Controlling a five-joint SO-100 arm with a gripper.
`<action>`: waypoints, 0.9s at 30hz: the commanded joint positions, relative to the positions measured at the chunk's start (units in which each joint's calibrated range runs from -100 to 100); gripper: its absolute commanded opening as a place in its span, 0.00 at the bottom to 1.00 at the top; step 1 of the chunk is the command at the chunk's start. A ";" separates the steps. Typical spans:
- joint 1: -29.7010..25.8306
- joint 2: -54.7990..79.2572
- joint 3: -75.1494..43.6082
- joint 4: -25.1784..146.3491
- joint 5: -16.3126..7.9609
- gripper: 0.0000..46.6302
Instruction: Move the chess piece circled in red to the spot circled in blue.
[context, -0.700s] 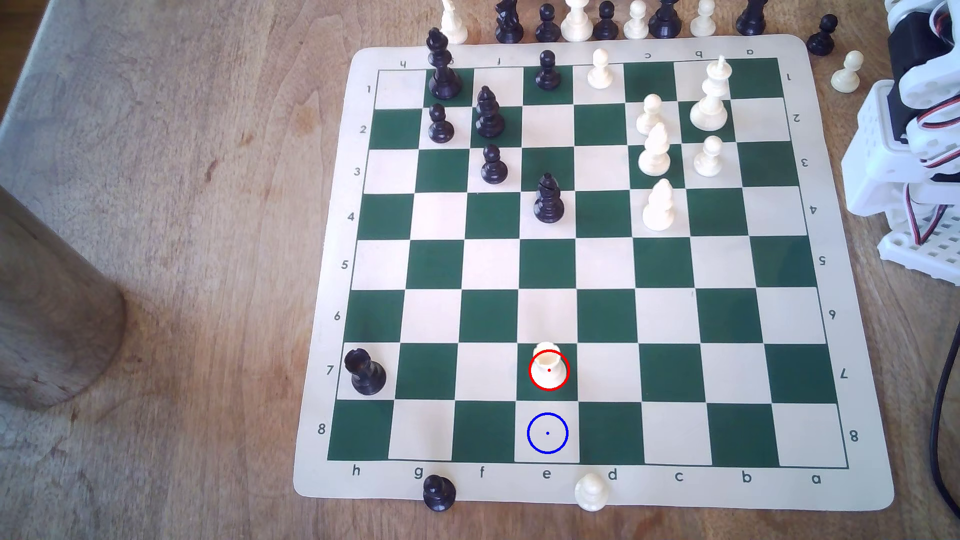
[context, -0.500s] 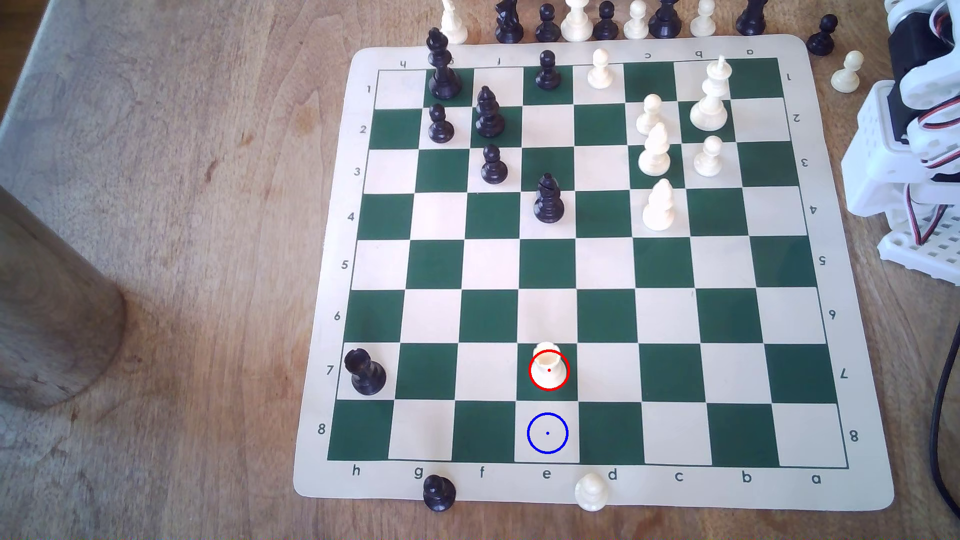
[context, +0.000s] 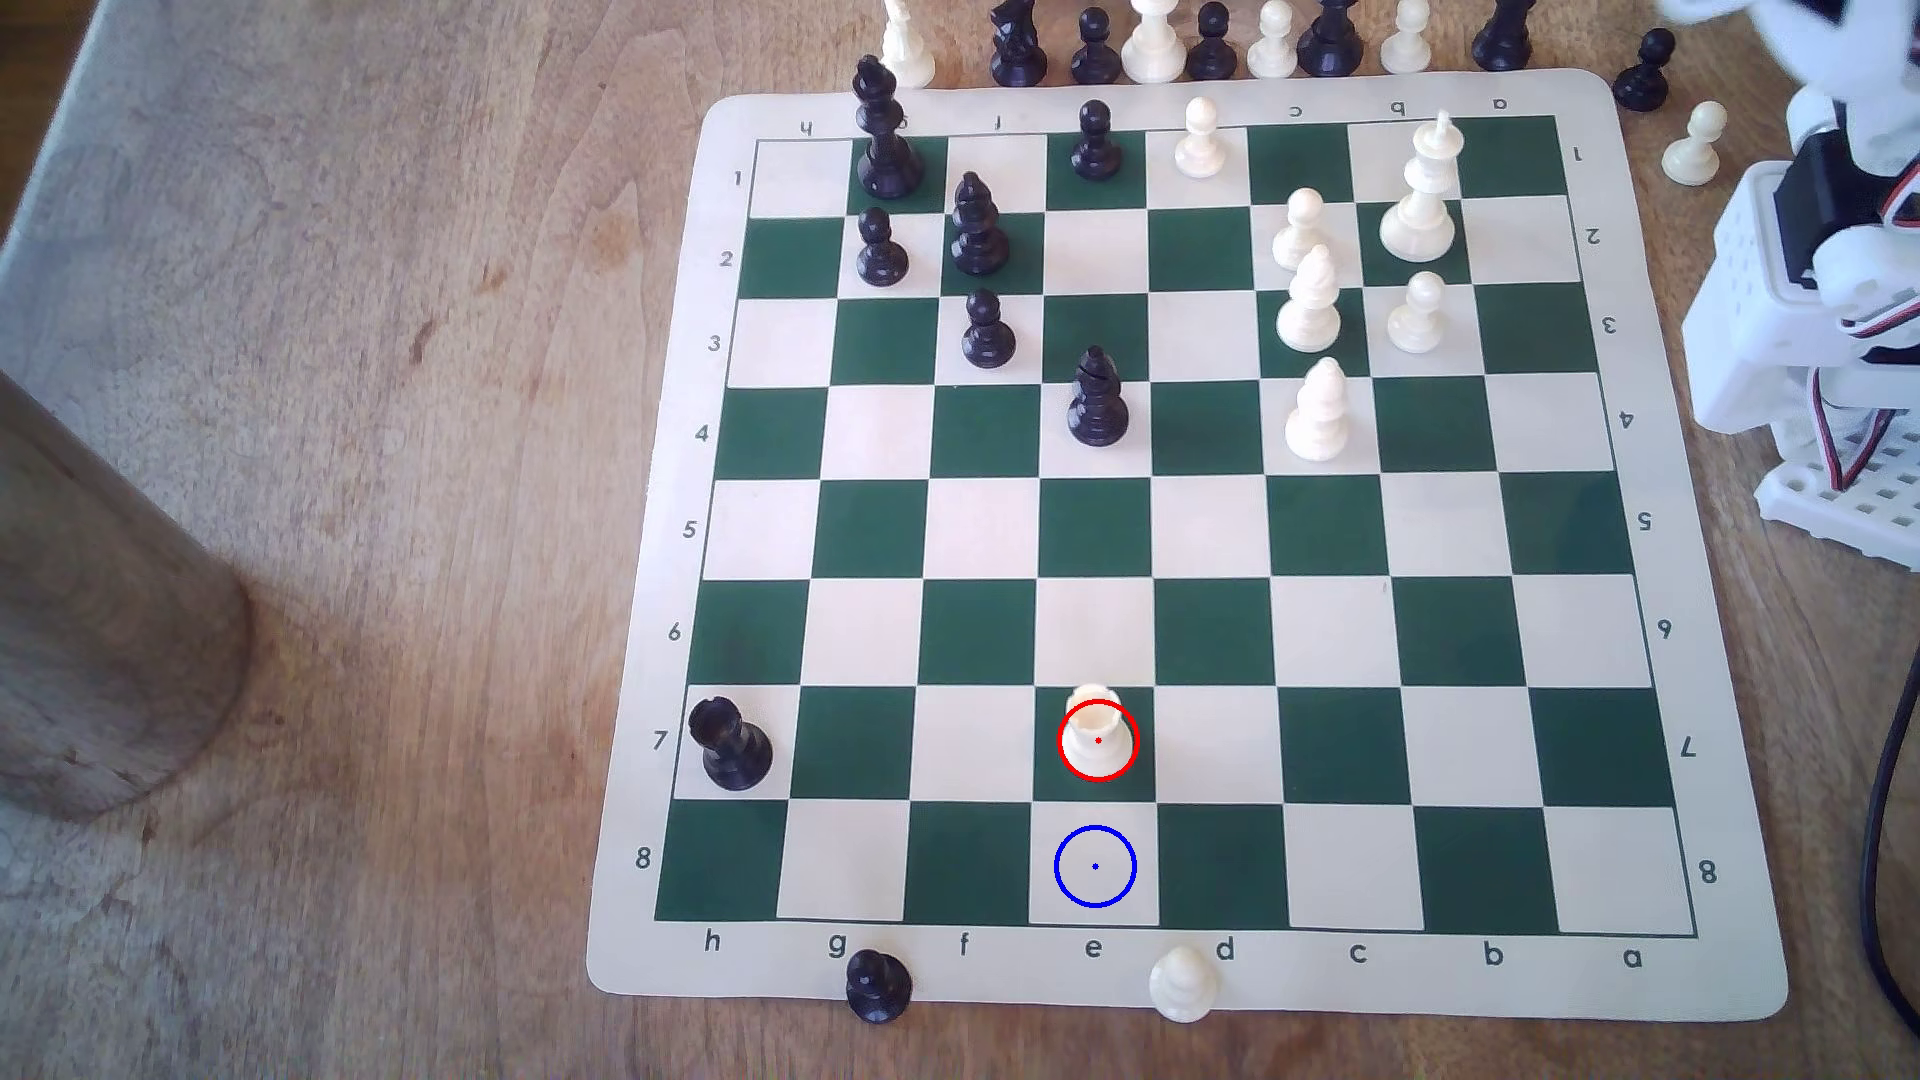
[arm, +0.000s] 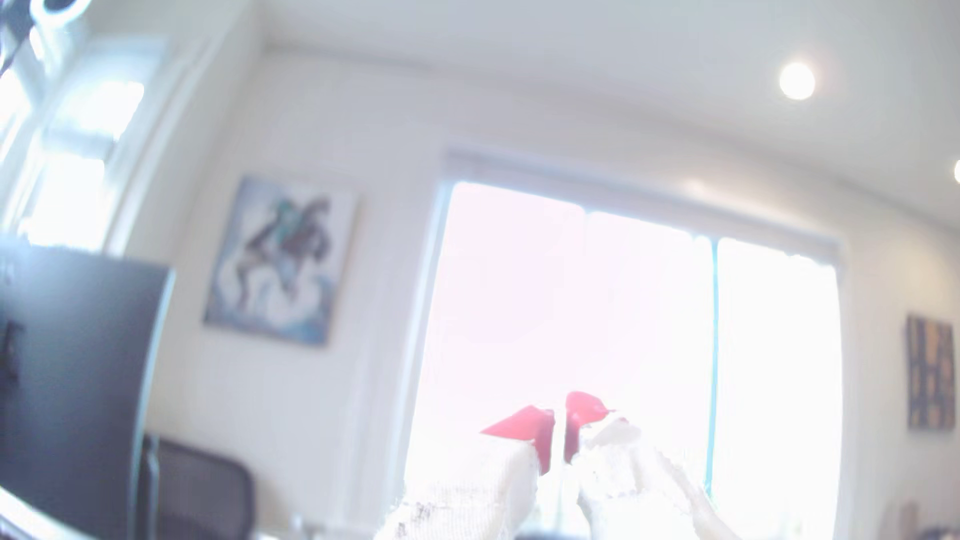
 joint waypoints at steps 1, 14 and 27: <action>1.55 -0.62 -10.19 27.17 -0.05 0.00; -0.41 8.30 -18.17 54.77 -0.78 0.16; -16.36 22.81 -31.04 68.44 -8.40 0.48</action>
